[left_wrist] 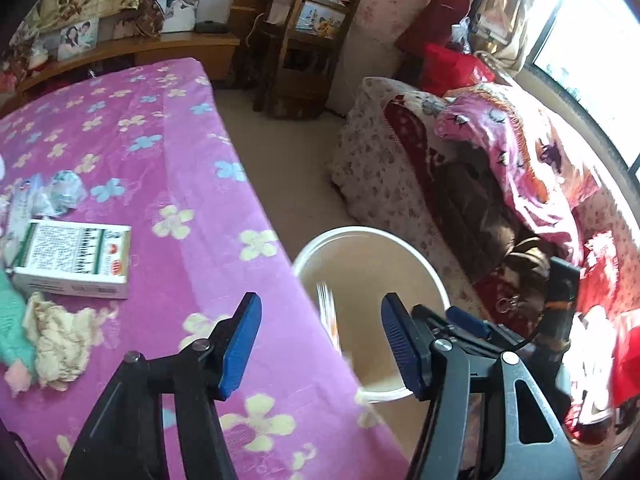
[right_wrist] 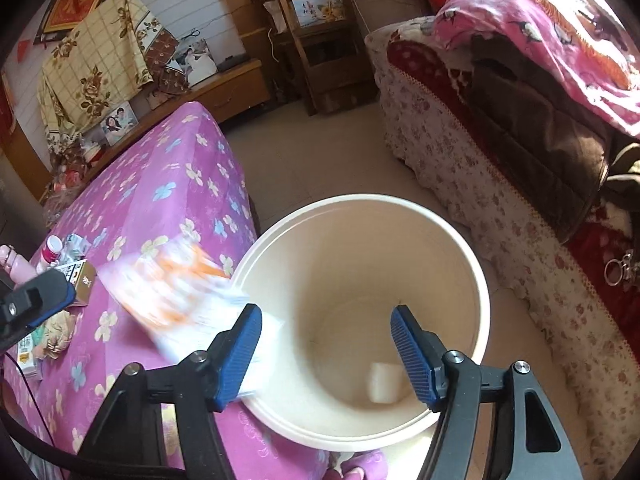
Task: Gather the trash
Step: 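Carry both items over the white bucket and open both tools to drop them, then move both open tools back over the table trash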
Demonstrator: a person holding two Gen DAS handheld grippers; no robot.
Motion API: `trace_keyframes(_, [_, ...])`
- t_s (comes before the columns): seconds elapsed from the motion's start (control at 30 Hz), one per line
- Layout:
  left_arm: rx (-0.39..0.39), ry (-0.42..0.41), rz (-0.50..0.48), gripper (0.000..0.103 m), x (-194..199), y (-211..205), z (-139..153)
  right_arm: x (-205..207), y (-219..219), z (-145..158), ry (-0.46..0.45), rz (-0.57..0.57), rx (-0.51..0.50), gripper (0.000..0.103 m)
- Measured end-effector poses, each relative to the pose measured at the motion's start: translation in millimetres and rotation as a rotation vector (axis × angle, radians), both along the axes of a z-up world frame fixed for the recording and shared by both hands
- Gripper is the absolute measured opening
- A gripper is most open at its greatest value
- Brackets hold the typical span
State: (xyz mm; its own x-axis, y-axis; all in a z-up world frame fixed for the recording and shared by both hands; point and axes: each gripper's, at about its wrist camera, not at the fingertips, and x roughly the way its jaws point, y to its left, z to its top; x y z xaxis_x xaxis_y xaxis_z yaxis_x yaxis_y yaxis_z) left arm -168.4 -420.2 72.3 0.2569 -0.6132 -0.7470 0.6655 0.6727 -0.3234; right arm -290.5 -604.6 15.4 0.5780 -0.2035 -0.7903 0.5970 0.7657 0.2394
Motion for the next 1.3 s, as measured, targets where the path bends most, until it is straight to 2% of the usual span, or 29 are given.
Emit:
trace_keyframes(0.37, [0.08,-0.118,0.064,0.063,-7,30,4,6,25,11,-0.01,0.042,-0.029,0.071])
trace_keyframes(0.6, [0.095,-0.17,0.1,0.063,-11,53,13,12,51,22,-0.018,0.084,-0.041,0.071])
trace_keyframes(0.97, [0.104,-0.159,0.197,0.064,-2,116,20,33,114,50,-0.053,0.212,-0.077,0.071])
trace_keyframes(1.3, [0.097,-0.121,0.347,0.069,22,212,27,66,188,59,-0.067,0.388,-0.062,0.071])
